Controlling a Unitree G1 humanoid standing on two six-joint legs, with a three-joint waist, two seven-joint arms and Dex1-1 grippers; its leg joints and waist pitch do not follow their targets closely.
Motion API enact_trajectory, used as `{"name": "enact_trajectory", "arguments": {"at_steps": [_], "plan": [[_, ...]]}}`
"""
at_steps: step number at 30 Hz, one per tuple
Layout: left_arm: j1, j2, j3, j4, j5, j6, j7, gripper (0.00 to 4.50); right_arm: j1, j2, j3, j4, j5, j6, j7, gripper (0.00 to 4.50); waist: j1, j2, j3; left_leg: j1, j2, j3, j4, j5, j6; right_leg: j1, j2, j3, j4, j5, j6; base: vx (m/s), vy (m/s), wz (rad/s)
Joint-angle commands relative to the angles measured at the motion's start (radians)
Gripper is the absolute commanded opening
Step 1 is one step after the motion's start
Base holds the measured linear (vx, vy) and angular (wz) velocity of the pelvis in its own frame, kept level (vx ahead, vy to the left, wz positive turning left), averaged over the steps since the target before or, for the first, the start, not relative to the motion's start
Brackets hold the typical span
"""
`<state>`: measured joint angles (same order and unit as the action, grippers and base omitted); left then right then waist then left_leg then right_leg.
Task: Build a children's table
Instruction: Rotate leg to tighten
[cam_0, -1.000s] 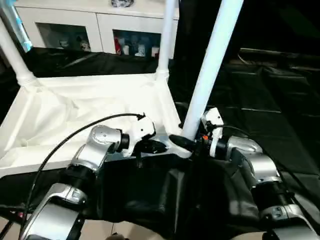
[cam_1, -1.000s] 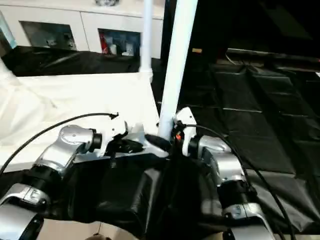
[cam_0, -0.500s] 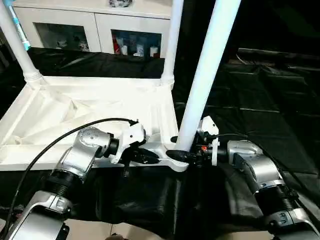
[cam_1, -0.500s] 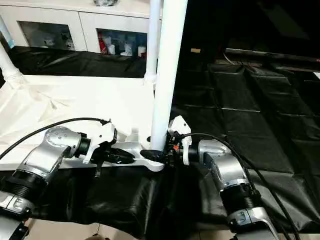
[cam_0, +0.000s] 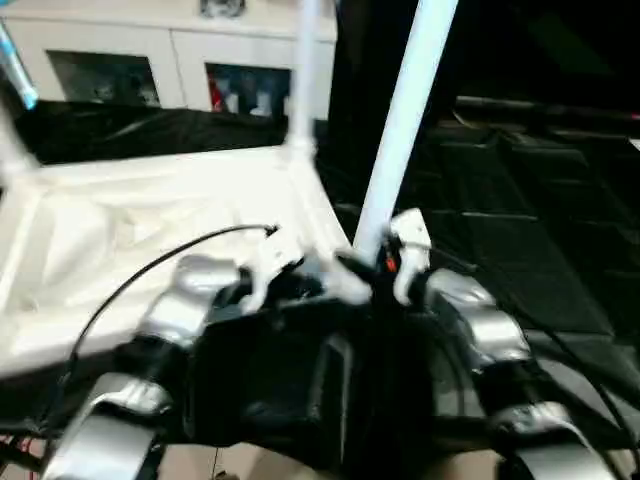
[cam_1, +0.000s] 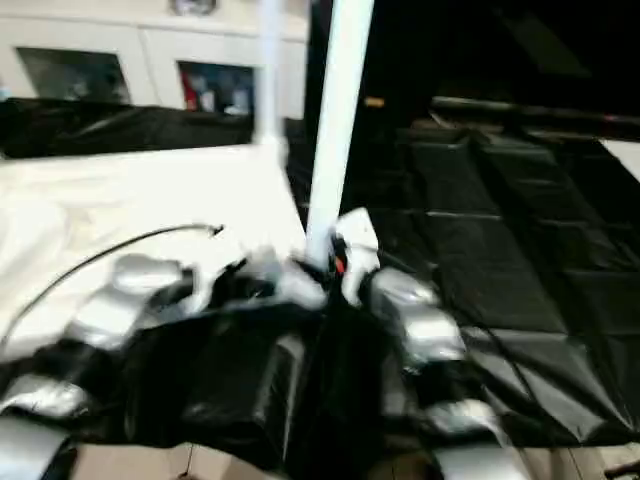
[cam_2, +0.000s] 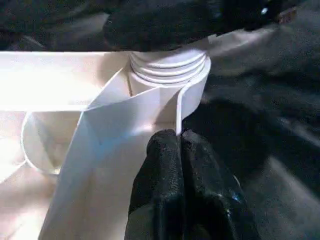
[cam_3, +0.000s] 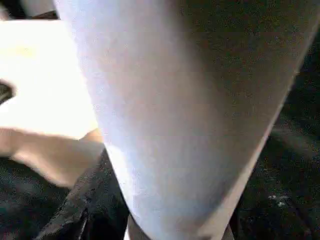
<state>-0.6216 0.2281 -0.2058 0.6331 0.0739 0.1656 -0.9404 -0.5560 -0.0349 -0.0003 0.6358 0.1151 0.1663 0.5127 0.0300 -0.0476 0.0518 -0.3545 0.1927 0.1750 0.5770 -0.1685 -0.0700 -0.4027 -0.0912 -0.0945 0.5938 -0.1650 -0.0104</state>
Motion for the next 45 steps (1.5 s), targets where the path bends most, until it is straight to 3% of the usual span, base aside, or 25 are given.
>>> {"name": "enact_trajectory", "arguments": {"at_steps": [1,4,5,6,7,8,15,21,26,29,36,43,45], "plan": [[-0.063,-0.081,0.018,0.012,-0.013,-0.014,0.121,0.0,-0.001,0.103,0.044,0.132,-0.003,0.025,-0.072,2.07,0.003,0.009,-0.055,0.011,0.036,-0.016,-0.074,-0.371,-0.018,0.029,-0.065,0.054,-0.095,-0.461,-0.144,0.0,0.0,0.0],[-0.075,-0.107,0.018,0.033,-0.005,-0.032,0.162,0.0,-0.03,0.117,0.045,0.184,-0.024,-0.024,-0.088,2.07,0.003,0.008,-0.056,0.009,0.036,-0.015,-0.074,-0.374,-0.014,0.032,-0.063,0.052,-0.096,-0.453,-0.144,0.0,0.0,0.0],[-0.076,-0.11,0.018,0.036,-0.006,-0.035,0.161,0.0,-0.033,0.118,0.038,0.186,-0.021,-0.027,-0.091,2.07,0.005,0.022,-0.056,0.011,0.035,-0.016,-0.074,-0.379,-0.016,0.031,-0.063,0.052,-0.095,-0.447,-0.147,0.0,0.0,0.0],[-0.077,-0.111,0.01,0.039,-0.007,-0.052,0.14,0.0,-0.031,0.111,0.039,0.173,-0.022,-0.053,-0.049,2.07,0.002,0.014,-0.057,0.008,0.035,-0.015,-0.074,-0.382,-0.011,0.034,-0.061,0.052,-0.096,-0.434,-0.148,0.0,0.0,0.0],[-0.072,-0.108,0.004,0.032,-0.011,-0.063,0.116,0.0,-0.026,0.104,0.048,0.158,-0.023,-0.058,-0.013,2.07,0.005,0.014,-0.058,0.006,0.036,-0.015,-0.075,-0.377,-0.005,0.036,-0.062,0.053,-0.095,-0.421,-0.149,0.0,0.0,0.0],[-0.067,-0.104,-0.001,0.024,-0.016,-0.071,0.094,0.0,-0.021,0.097,0.057,0.146,-0.023,-0.058,0.018,2.58,0.006,0.015,-0.059,0.005,0.036,-0.015,-0.076,-0.37,0.0,0.039,-0.061,0.053,-0.093,-0.403,-0.153,0.0,0.0,0.0],[-0.023,-0.058,-0.029,-0.028,-0.042,-0.106,-0.044,0.0,0.007,0.031,0.121,0.086,-0.023,-0.054,0.189,3.15,0.01,0.014,-0.061,-0.001,0.038,-0.011,-0.075,-0.313,0.028,0.049,-0.061,0.055,-0.082,-0.315,-0.19,0.0,0.0,0.0],[0.008,-0.005,-0.042,-0.063,-0.063,-0.12,-0.157,0.0,0.048,-0.088,0.166,0.01,-0.024,-0.041,0.385,3.15,0.013,0.016,-0.059,0.004,0.042,-0.011,-0.076,-0.329,0.028,0.047,-0.061,0.057,-0.081,-0.313,-0.207,0.0,0.0,0.0],[0.019,0.032,-0.041,-0.074,-0.062,-0.127,-0.213,0.0,0.071,-0.163,0.167,-0.035,-0.018,-0.02,0.501,3.15,0.024,0.016,-0.059,0.005,0.042,-0.009,-0.076,-0.319,0.03,0.048,-0.062,0.058,-0.079,-0.305,-0.209,0.0,0.0,0.0],[0.025,0.045,-0.043,-0.085,-0.071,-0.121,-0.241,0.0,0.074,-0.184,0.163,-0.048,-0.001,-0.004,0.539,3.0,0.03,0.024,-0.059,0.005,0.043,-0.01,-0.076,-0.316,0.03,0.049,-0.061,0.057,-0.078,-0.295,-0.217,0.0,0.0,0.0],[0.029,0.066,-0.048,-0.085,-0.072,-0.125,-0.287,0.0,0.077,-0.204,0.175,-0.08,0.012,0.046,0.598,2.46,0.033,0.025,-0.061,0.004,0.043,-0.009,-0.075,-0.3,0.023,0.051,-0.06,0.055,-0.076,-0.282,-0.22,0.0,0.0,0.0],[0.036,0.085,-0.046,-0.092,-0.078,-0.117,-0.304,0.0,0.09,-0.203,0.182,-0.1,0.013,0.062,0.59,2.4,0.033,0.024,-0.06,0.005,0.044,-0.01,-0.076,-0.314,0.019,0.048,-0.061,0.054,-0.079,-0.32,-0.208,0.0,0.0,0.0],[0.017,0.059,-0.021,-0.066,-0.073,-0.097,-0.236,0.0,0.082,-0.173,0.162,-0.071,0.0,0.056,0.505,2.4,0.032,0.022,-0.06,0.005,0.042,-0.01,-0.075,-0.315,0.016,0.048,-0.062,0.055,-0.08,-0.328,-0.205,0.0,0.0,0.0]]}}
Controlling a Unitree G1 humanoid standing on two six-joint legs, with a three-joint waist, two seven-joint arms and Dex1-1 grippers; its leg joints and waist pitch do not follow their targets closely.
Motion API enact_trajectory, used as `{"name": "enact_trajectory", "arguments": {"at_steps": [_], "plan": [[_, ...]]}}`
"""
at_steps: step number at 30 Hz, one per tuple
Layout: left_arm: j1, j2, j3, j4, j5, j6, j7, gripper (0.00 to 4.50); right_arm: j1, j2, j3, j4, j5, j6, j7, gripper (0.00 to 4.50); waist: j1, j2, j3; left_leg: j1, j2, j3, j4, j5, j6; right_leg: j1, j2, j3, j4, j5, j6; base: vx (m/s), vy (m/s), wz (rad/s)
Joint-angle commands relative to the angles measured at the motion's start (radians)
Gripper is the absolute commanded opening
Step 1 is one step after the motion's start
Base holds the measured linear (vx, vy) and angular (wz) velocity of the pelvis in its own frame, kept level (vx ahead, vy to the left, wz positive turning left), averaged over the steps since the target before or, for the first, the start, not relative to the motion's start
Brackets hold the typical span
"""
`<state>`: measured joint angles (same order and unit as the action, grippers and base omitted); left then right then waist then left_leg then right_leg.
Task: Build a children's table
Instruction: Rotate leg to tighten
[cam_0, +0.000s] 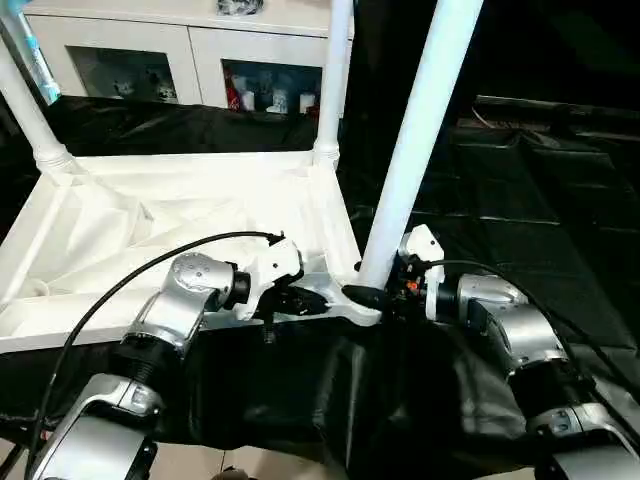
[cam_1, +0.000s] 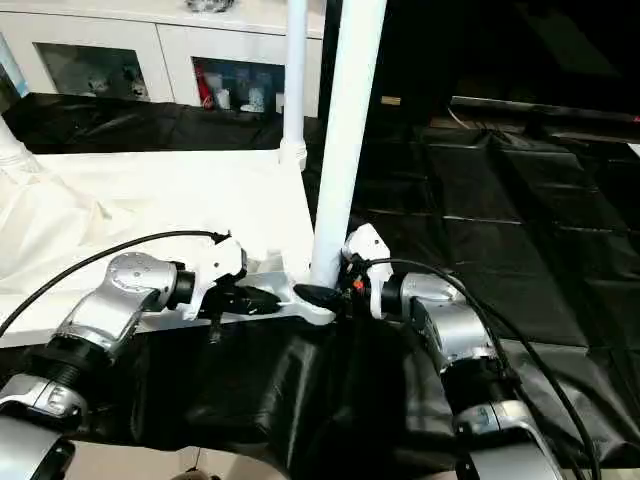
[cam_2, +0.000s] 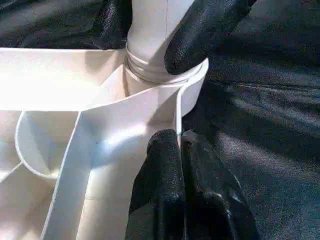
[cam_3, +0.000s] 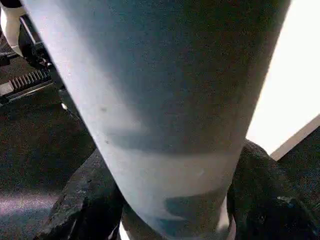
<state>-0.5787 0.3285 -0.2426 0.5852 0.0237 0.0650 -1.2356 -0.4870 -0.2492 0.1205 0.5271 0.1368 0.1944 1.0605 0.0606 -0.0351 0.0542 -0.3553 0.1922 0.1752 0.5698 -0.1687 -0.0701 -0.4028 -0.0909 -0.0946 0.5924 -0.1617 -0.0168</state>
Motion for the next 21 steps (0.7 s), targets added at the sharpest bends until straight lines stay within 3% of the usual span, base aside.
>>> {"name": "enact_trajectory", "arguments": {"at_steps": [1,4,5,6,7,8,9,10,12,13,17,18,21], "plan": [[-0.036,-0.053,0.025,-0.004,-0.019,0.007,0.092,0.0,0.007,0.056,0.03,0.057,-0.032,0.023,-0.091,2.39,0.0,0.008,-0.061,0.006,0.043,-0.01,-0.068,-0.313,0.012,0.045,-0.063,0.056,-0.078,-0.337,-0.197,0.0,0.0,0.0],[-0.072,-0.085,0.042,0.044,-0.001,0.015,0.185,0.0,-0.021,0.11,-0.012,0.133,-0.055,0.015,-0.27,2.39,-0.007,0.006,-0.058,0.007,0.04,-0.015,-0.07,-0.348,-0.008,0.044,-0.064,0.052,-0.086,-0.416,-0.173,0.0,0.0,0.0],[-0.072,-0.085,0.042,0.044,-0.001,0.015,0.185,0.0,-0.021,0.11,-0.012,0.133,-0.055,0.015,-0.27,2.39,-0.011,0.009,-0.055,0.013,0.037,-0.015,-0.069,-0.371,-0.012,0.036,-0.064,0.051,-0.093,-0.459,-0.162,0.0,0.0,0.0],[-0.072,-0.085,0.042,0.044,-0.001,0.015,0.185,0.0,-0.021,0.11,-0.012,0.133,-0.055,0.015,-0.27,2.39,-0.011,0.008,-0.056,0.012,0.036,-0.016,-0.068,-0.376,-0.012,0.04,-0.064,0.05,-0.094,-0.475,-0.154,0.0,0.0,0.0],[-0.087,-0.097,0.045,0.062,0.006,0.019,0.221,0.0,-0.033,0.135,-0.033,0.162,-0.056,0.018,-0.345,2.39,-0.011,0.007,-0.057,0.012,0.037,-0.017,-0.069,-0.376,-0.008,0.04,-0.065,0.05,-0.097,-0.485,-0.143,0.0,0.0,0.0],[-0.137,-0.144,0.051,0.124,0.028,0.023,0.332,0.0,-0.071,0.212,-0.096,0.234,-0.032,0.024,-0.516,2.39,-0.014,0.01,-0.055,0.015,0.037,-0.015,-0.068,-0.376,-0.012,0.03,-0.065,0.054,-0.098,-0.488,-0.144,0.0,0.0,0.0],[-0.149,-0.157,0.052,0.14,0.032,0.025,0.359,0.0,-0.082,0.23,-0.109,0.25,-0.025,0.025,-0.549,2.39,-0.02,0.015,-0.057,0.016,0.035,-0.02,-0.07,-0.392,-0.03,0.032,-0.062,0.049,-0.099,-0.504,-0.137,0.0,0.0,0.0],[-0.157,-0.168,0.052,0.148,0.034,0.025,0.374,0.0,-0.091,0.246,-0.118,0.262,-0.02,0.02,-0.577,2.39,-0.021,0.011,-0.058,0.015,0.034,-0.02,-0.069,-0.391,-0.032,0.035,-0.062,0.046,-0.099,-0.507,-0.132,0.0,0.0,0.0],[-0.165,-0.182,0.052,0.156,0.038,0.021,0.394,0.0,-0.105,0.262,-0.122,0.28,-0.027,0.01,-0.613,2.39,-0.022,0.014,-0.058,0.014,0.035,-0.018,-0.068,-0.39,-0.026,0.033,-0.064,0.049,-0.101,-0.483,-0.135,0.0,0.0,0.0],[-0.169,-0.192,0.052,0.16,0.04,0.019,0.408,0.0,-0.116,0.277,-0.123,0.294,-0.033,0.001,-0.637,2.39,-0.023,0.017,-0.06,0.01,0.036,-0.019,-0.07,-0.379,-0.022,0.038,-0.062,0.05,-0.096,-0.444,-0.144,0.0,0.0,0.0],[-0.167,-0.209,0.035,0.145,0.033,0.001,0.374,0.0,-0.13,0.315,-0.089,0.302,-0.042,-0.062,-0.589,2.39,-0.022,0.013,-0.065,0.004,0.036,-0.012,-0.067,-0.33,0.0,0.045,-0.061,0.054,-0.083,-0.327,-0.182,0.0,0.0,0.0],[-0.168,-0.208,0.035,0.151,0.034,-0.006,0.369,0.0,-0.131,0.319,-0.096,0.304,-0.036,-0.06,-0.577,2.94,-0.022,0.014,-0.065,0.004,0.036,-0.011,-0.067,-0.322,0.005,0.045,-0.059,0.054,-0.081,-0.311,-0.188,0.0,0.0,0.0],[-0.16,-0.196,0.03,0.156,0.027,-0.038,0.334,0.0,-0.127,0.314,-0.101,0.297,-0.021,-0.05,-0.528,3.14,-0.021,0.014,-0.064,0.004,0.036,-0.01,-0.067,-0.311,0.019,0.048,-0.06,0.054,-0.08,-0.3,-0.199,0.0,0.0,0.0]]}}
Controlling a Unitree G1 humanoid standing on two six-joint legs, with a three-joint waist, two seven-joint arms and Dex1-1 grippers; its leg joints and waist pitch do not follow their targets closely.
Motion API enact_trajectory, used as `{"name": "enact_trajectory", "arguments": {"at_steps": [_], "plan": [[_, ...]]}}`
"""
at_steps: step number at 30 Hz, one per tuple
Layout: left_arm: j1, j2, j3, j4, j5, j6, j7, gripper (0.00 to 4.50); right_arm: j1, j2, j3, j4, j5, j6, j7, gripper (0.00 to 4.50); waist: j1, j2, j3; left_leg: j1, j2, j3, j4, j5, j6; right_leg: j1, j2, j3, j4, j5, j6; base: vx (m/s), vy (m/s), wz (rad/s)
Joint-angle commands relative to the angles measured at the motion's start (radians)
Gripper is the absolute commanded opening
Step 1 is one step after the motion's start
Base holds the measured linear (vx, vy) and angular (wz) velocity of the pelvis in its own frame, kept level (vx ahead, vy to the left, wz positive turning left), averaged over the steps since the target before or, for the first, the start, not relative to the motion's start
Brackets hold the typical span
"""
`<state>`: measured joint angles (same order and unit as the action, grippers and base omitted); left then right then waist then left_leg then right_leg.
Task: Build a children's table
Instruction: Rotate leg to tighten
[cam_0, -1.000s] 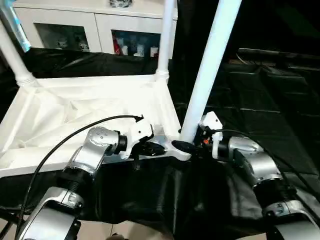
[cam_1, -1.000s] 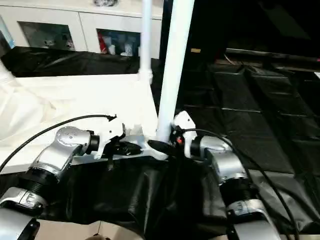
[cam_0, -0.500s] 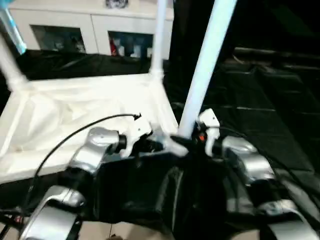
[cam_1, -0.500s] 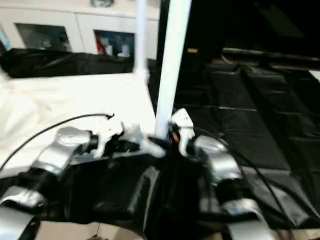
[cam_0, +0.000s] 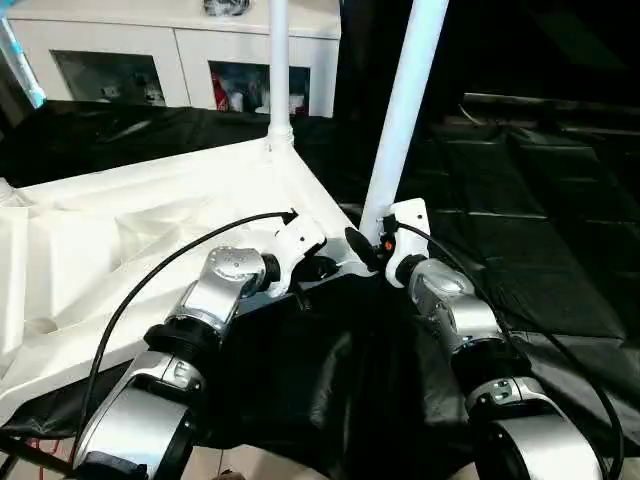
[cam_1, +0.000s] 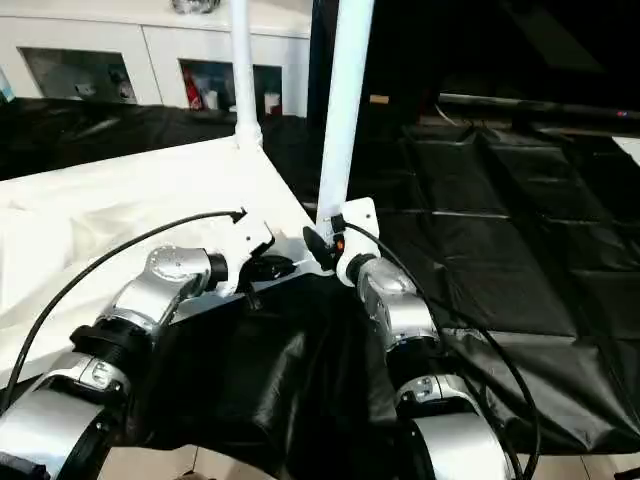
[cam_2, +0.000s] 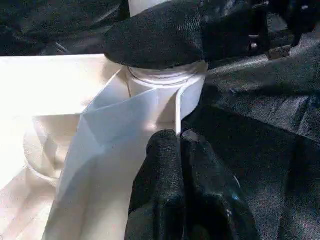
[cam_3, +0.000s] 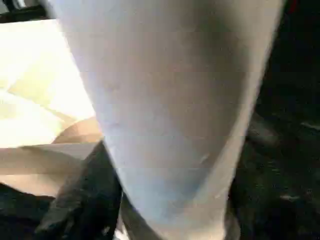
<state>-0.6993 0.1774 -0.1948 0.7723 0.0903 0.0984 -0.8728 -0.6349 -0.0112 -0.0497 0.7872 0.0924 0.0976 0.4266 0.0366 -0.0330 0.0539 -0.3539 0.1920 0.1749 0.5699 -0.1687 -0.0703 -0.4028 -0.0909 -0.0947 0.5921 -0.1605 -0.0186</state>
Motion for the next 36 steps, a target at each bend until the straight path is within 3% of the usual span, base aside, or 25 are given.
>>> {"name": "enact_trajectory", "arguments": {"at_steps": [1,2,7,10,18,22,28,30,31,34,36], "plan": [[-0.032,-0.039,-0.02,-0.036,-0.043,-0.077,-0.044,0.0,0.024,0.07,0.074,0.032,0.027,0.048,0.125,3.14,0.003,0.013,-0.062,0.001,0.036,-0.011,-0.068,-0.32,0.02,0.049,-0.061,0.054,-0.082,-0.321,-0.192,0.0,0.0,0.0],[-0.021,-0.03,-0.024,-0.049,-0.048,-0.082,-0.066,0.0,0.029,0.059,0.077,0.024,0.032,0.053,0.148,3.25,0.002,0.007,-0.062,0.0,0.036,-0.011,-0.069,-0.328,0.022,0.049,-0.061,0.053,-0.085,-0.341,-0.185,0.0,0.0,0.0],[0.038,0.013,-0.039,-0.132,-0.078,-0.084,-0.177,0.0,0.063,-0.01,0.12,-0.039,0.034,0.062,0.305,3.86,0.005,0.011,-0.063,0.002,0.042,-0.011,-0.069,-0.311,0.029,0.049,-0.063,0.055,-0.079,-0.31,-0.199,0.0,0.0,0.0],[0.069,0.046,-0.056,-0.173,-0.084,-0.082,-0.246,0.0,0.098,-0.071,0.157,-0.106,0.032,0.074,0.401,4.0,0.008,0.012,-0.062,0.002,0.043,-0.009,-0.069,-0.307,0.034,0.05,-0.062,0.057,-0.076,-0.284,-0.212,0.0,0.0,0.0],[0.113,0.13,-0.071,-0.232,-0.09,-0.067,-0.37,0.0,0.182,-0.217,0.224,-0.26,0.051,0.127,0.656,4.0,0.028,0.014,-0.06,0.005,0.044,-0.007,-0.07,-0.311,0.029,0.051,-0.061,0.055,-0.08,-0.325,-0.193,0.0,0.0,0.0],[0.123,0.172,-0.072,-0.258,-0.095,-0.048,-0.415,0.0,0.19,-0.256,0.227,-0.286,0.064,0.144,0.711,4.0,0.032,0.013,-0.06,0.002,0.045,-0.008,-0.07,-0.307,0.027,0.049,-0.061,0.055,-0.077,-0.321,-0.2,0.0,0.0,0.0],[0.133,0.197,-0.077,-0.284,-0.098,-0.04,-0.438,0.0,0.191,-0.273,0.224,-0.305,0.07,0.142,0.721,4.0,0.032,0.02,-0.06,0.003,0.045,-0.01,-0.071,-0.308,0.016,0.049,-0.061,0.055,-0.075,-0.312,-0.202,0.0,0.0,0.0],[0.136,0.2,-0.078,-0.287,-0.099,-0.039,-0.439,0.0,0.196,-0.279,0.223,-0.322,0.074,0.153,0.721,4.0,0.031,0.018,-0.063,0.003,0.044,-0.009,-0.069,-0.295,0.017,0.05,-0.06,0.055,-0.072,-0.283,-0.209,0.0,0.0,0.0],[0.137,0.201,-0.079,-0.287,-0.099,-0.04,-0.439,0.0,0.197,-0.28,0.223,-0.325,0.075,0.155,0.72,3.74,0.031,0.019,-0.063,0.003,0.044,-0.008,-0.068,-0.287,0.019,0.051,-0.059,0.055,-0.072,-0.265,-0.214,0.0,0.0,0.0],[0.139,0.2,-0.08,-0.285,-0.098,-0.041,-0.433,0.0,0.202,-0.277,0.224,-0.334,0.072,0.158,0.708,3.74,0.031,0.019,-0.063,0.003,0.043,-0.007,-0.067,-0.282,0.021,0.052,-0.058,0.054,-0.07,-0.254,-0.221,0.0,0.0,0.0],[0.136,0.196,-0.08,-0.282,-0.098,-0.04,-0.425,0.0,0.203,-0.27,0.227,-0.334,0.067,0.151,0.696,3.49,0.031,0.02,-0.063,0.003,0.043,-0.007,-0.067,-0.286,0.019,0.052,-0.058,0.054,-0.071,-0.257,-0.22,0.0,0.0,0.0]]}}
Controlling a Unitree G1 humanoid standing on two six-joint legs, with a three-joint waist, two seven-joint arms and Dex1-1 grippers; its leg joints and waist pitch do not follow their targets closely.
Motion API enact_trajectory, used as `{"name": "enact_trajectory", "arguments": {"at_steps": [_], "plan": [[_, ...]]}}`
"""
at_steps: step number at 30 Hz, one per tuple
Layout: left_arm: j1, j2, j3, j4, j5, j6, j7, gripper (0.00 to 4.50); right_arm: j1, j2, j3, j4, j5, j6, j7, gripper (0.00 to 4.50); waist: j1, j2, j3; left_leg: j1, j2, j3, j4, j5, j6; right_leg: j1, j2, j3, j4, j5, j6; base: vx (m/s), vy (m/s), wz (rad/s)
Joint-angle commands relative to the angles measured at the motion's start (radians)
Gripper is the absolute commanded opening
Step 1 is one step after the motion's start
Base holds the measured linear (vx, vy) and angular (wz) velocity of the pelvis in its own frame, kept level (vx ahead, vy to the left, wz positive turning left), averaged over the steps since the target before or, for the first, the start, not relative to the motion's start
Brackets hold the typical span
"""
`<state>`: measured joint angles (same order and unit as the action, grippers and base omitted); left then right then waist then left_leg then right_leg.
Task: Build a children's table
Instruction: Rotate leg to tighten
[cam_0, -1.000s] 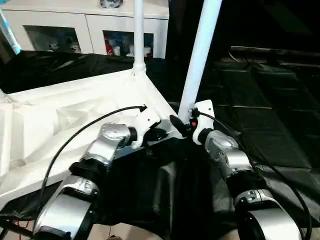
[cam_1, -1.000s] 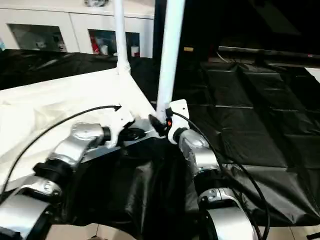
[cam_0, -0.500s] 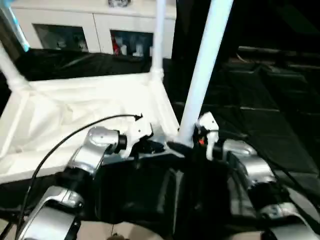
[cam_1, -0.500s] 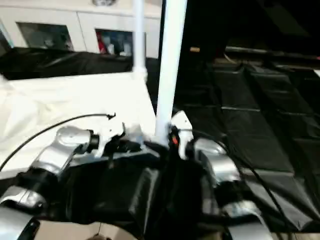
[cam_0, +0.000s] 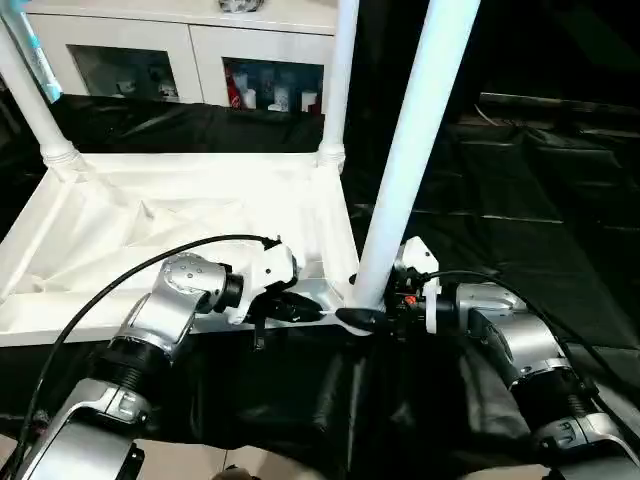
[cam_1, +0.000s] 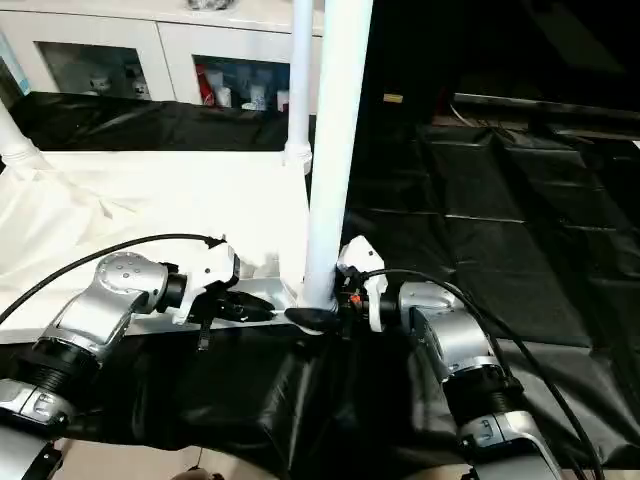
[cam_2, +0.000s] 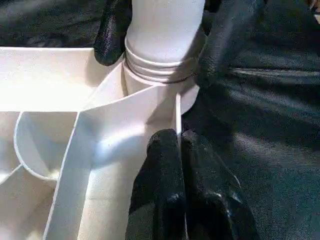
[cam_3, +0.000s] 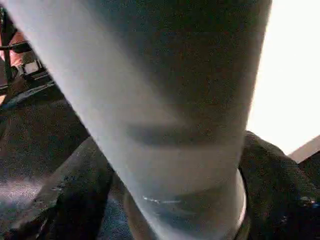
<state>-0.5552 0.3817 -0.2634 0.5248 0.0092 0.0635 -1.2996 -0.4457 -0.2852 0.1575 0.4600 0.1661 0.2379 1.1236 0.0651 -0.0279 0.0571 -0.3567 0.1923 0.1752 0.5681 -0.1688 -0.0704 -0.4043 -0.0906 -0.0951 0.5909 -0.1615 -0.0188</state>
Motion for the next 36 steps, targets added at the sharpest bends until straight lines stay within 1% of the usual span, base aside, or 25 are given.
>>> {"name": "enact_trajectory", "arguments": {"at_steps": [1,3,4,5,9,10,11,12,14,15,18,19,20,22,23,24,25,26,27,28,30,32,33,34,36], "plan": [[-0.009,-0.009,-0.011,-0.033,-0.017,-0.006,0.003,0.0,0.013,0.006,0.02,-0.005,-0.007,0.01,-0.004,3.33,0.002,0.014,-0.066,0.006,0.043,-0.008,-0.066,-0.291,0.017,0.054,-0.059,0.054,-0.07,-0.265,-0.216,0.0,0.0,0.0],[-0.011,-0.014,-0.011,-0.026,-0.015,-0.009,0.012,0.0,0.009,0.014,0.02,0.0,-0.011,0.004,-0.018,3.3,0.002,0.018,-0.066,0.006,0.042,-0.009,-0.066,-0.297,0.013,0.053,-0.059,0.055,-0.071,-0.276,-0.213,0.0,0.0,0.0],[-0.011,-0.015,-0.011,-0.024,-0.014,-0.01,0.014,0.0,0.009,0.015,0.02,0.0,-0.012,0.002,-0.021,3.17,0.002,0.016,-0.066,0.007,0.042,-0.009,-0.066,-0.299,0.012,0.053,-0.059,0.054,-0.072,-0.279,-0.212,0.0,0.0,0.0],[-0.011,-0.017,-0.01,-0.022,-0.014,-0.011,0.017,0.0,0.01,0.017,0.022,0.0,-0.014,-0.001,-0.026,3.03,0.002,0.019,-0.067,0.007,0.042,-0.009,-0.065,-0.297,0.011,0.053,-0.059,0.055,-0.071,-0.276,-0.212,0.0,0.0,0.0],[-0.009,-0.026,-0.006,-0.023,-0.013,-0.009,0.037,0.0,0.018,0.029,0.025,0.0,-0.022,-0.014,-0.054,2.7,0.001,0.017,-0.066,0.006,0.041,-0.009,-0.065,-0.299,0.013,0.054,-0.059,0.054,-0.071,-0.272,-0.213,0.0,0.0,0.0],[-0.01,-0.034,-0.001,-0.022,-0.013,-0.007,0.057,0.0,0.021,0.042,0.023,0.009,-0.033,-0.028,-0.091,2.68,0.001,0.014,-0.066,0.006,0.042,-0.01,-0.066,-0.299,0.013,0.053,-0.06,0.055,-0.071,-0.282,-0.21,0.0,0.0,0.0],[-0.015,-0.044,0.006,-0.014,-0.009,-0.004,0.084,0.0,0.019,0.061,0.015,0.029,-0.046,-0.04,-0.146,2.68,0.0,0.017,-0.065,0.006,0.042,-0.011,-0.066,-0.307,0.008,0.052,-0.061,0.055,-0.073,-0.3,-0.206,0.0,0.0,0.0],[-0.018,-0.049,0.008,-0.009,-0.008,-0.004,0.095,0.0,0.015,0.07,0.008,0.042,-0.049,-0.037,-0.173,2.67,-0.002,0.016,-0.064,0.007,0.041,-0.011,-0.066,-0.313,0.005,0.05,-0.061,0.055,-0.075,-0.311,-0.203,0.0,0.0,0.0],[-0.036,-0.074,0.016,0.016,0.001,-0.006,0.148,0.0,-0.006,0.111,-0.024,0.105,-0.065,-0.035,-0.297,2.65,-0.009,0.017,-0.06,0.009,0.039,-0.014,-0.068,-0.343,-0.013,0.046,-0.062,0.053,-0.082,-0.379,-0.183,0.0,0.0,0.0],[-0.042,-0.082,0.018,0.024,0.005,-0.007,0.165,0.0,-0.013,0.122,-0.033,0.125,-0.071,-0.042,-0.334,2.65,-0.01,0.016,-0.061,0.01,0.038,-0.016,-0.068,-0.354,-0.018,0.048,-0.062,0.051,-0.083,-0.396,-0.178,0.0,0.0,0.0],[-0.078,-0.13,0.027,0.068,0.02,-0.003,0.247,0.0,-0.039,0.176,-0.073,0.194,-0.07,-0.045,-0.47,2.64,-0.017,0.016,-0.061,0.013,0.035,-0.014,-0.066,-0.366,-0.016,0.043,-0.061,0.053,-0.09,-0.419,-0.164,0.0,0.0,0.0],[-0.08,-0.133,0.027,0.07,0.021,-0.003,0.252,0.0,-0.041,0.179,-0.075,0.199,-0.07,-0.045,-0.479,2.64,-0.017,0.017,-0.062,0.018,0.035,-0.015,-0.066,-0.372,-0.02,0.041,-0.061,0.052,-0.09,-0.426,-0.164,0.0,0.0,0.0],[-0.105,-0.165,0.028,0.104,0.033,-0.007,0.307,0.0,-0.064,0.218,-0.104,0.244,-0.063,-0.047,-0.574,2.64,-0.021,0.021,-0.062,0.013,0.035,-0.015,-0.066,-0.367,-0.022,0.043,-0.06,0.053,-0.09,-0.416,-0.163,0.0,0.0,0.0],[-0.135,-0.203,0.027,0.143,0.048,-0.006,0.377,0.0,-0.097,0.265,-0.13,0.299,-0.063,-0.05,-0.692,2.63,-0.023,0.02,-0.064,0.015,0.035,-0.015,-0.066,-0.35,-0.03,0.041,-0.059,0.054,-0.085,-0.386,-0.169,0.0,0.0,0.0],[-0.147,-0.22,0.027,0.159,0.053,-0.005,0.408,0.0,-0.115,0.288,-0.137,0.327,-0.068,-0.059,-0.744,2.63,-0.023,0.02,-0.065,0.014,0.033,-0.014,-0.065,-0.345,-0.028,0.043,-0.058,0.053,-0.085,-0.376,-0.172,0.0,0.0,0.0],[-0.147,-0.22,0.027,0.16,0.053,-0.006,0.409,0.0,-0.116,0.289,-0.137,0.328,-0.068,-0.06,-0.745,2.63,-0.022,0.022,-0.066,0.015,0.033,-0.013,-0.064,-0.343,-0.026,0.042,-0.058,0.054,-0.084,-0.367,-0.175,0.0,0.0,0.0],[-0.151,-0.228,0.027,0.166,0.056,-0.007,0.421,0.0,-0.125,0.302,-0.141,0.342,-0.069,-0.069,-0.763,2.63,-0.023,0.021,-0.066,0.01,0.034,-0.013,-0.064,-0.334,-0.018,0.046,-0.059,0.054,-0.082,-0.344,-0.179,0.0,0.0,0.0],[-0.158,-0.243,0.028,0.177,0.06,-0.012,0.437,0.0,-0.145,0.324,-0.136,0.369,-0.077,-0.108,-0.792,2.63,-0.023,0.02,-0.068,0.007,0.033,-0.012,-0.064,-0.319,-0.011,0.049,-0.059,0.055,-0.078,-0.316,-0.184,0.0,0.0,0.0],[-0.158,-0.243,0.028,0.177,0.06,-0.012,0.437,0.0,-0.145,0.324,-0.136,0.369,-0.077,-0.108,-0.792,2.63,-0.023,0.019,-0.069,0.007,0.034,-0.012,-0.064,-0.311,-0.009,0.049,-0.06,0.055,-0.076,-0.302,-0.189,0.0,0.0,0.0],[-0.16,-0.246,0.026,0.183,0.062,-0.019,0.44,0.0,-0.153,0.33,-0.128,0.382,-0.085,-0.134,-0.789,2.97,-0.022,0.022,-0.069,0.006,0.033,-0.01,-0.063,-0.299,-0.003,0.05,-0.059,0.055,-0.075,-0.282,-0.195,0.0,0.0,0.0],[-0.156,-0.249,0.024,0.177,0.056,-0.029,0.425,0.0,-0.162,0.338,-0.123,0.391,-0.088,-0.161,-0.765,3.34,-0.021,0.023,-0.071,0.004,0.034,-0.009,-0.062,-0.288,0.009,0.052,-0.059,0.054,-0.073,-0.265,-0.204,0.0,0.0,0.0],[-0.138,-0.238,0.021,0.157,0.038,-0.052,0.376,0.0,-0.169,0.339,-0.137,0.384,-0.064,-0.167,-0.717,3.4,-0.021,0.024,-0.07,0.003,0.033,-0.009,-0.062,-0.287,0.017,0.053,-0.059,0.054,-0.073,-0.26,-0.206,0.0,0.0,0.0],[-0.135,-0.236,0.02,0.154,0.035,-0.054,0.37,0.0,-0.17,0.336,-0.137,0.384,-0.065,-0.17,-0.712,3.59,-0.021,0.023,-0.07,0.004,0.034,-0.008,-0.062,-0.287,0.019,0.054,-0.059,0.054,-0.073,-0.259,-0.207,0.0,0.0,0.0],[-0.125,-0.226,0.017,0.142,0.026,-0.066,0.342,0.0,-0.166,0.321,-0.122,0.369,-0.072,-0.178,-0.683,3.67,-0.02,0.028,-0.07,0.003,0.035,-0.009,-0.062,-0.287,0.021,0.054,-0.059,0.054,-0.072,-0.257,-0.208,0.0,0.0,0.0],[-0.115,-0.217,0.015,0.132,0.017,-0.069,0.317,0.0,-0.159,0.302,-0.107,0.353,-0.078,-0.183,-0.652,3.74,-0.022,0.024,-0.071,0.002,0.034,-0.008,-0.061,-0.28,0.026,0.056,-0.058,0.055,-0.071,-0.245,-0.214,0.0,0.0,0.0]]}}
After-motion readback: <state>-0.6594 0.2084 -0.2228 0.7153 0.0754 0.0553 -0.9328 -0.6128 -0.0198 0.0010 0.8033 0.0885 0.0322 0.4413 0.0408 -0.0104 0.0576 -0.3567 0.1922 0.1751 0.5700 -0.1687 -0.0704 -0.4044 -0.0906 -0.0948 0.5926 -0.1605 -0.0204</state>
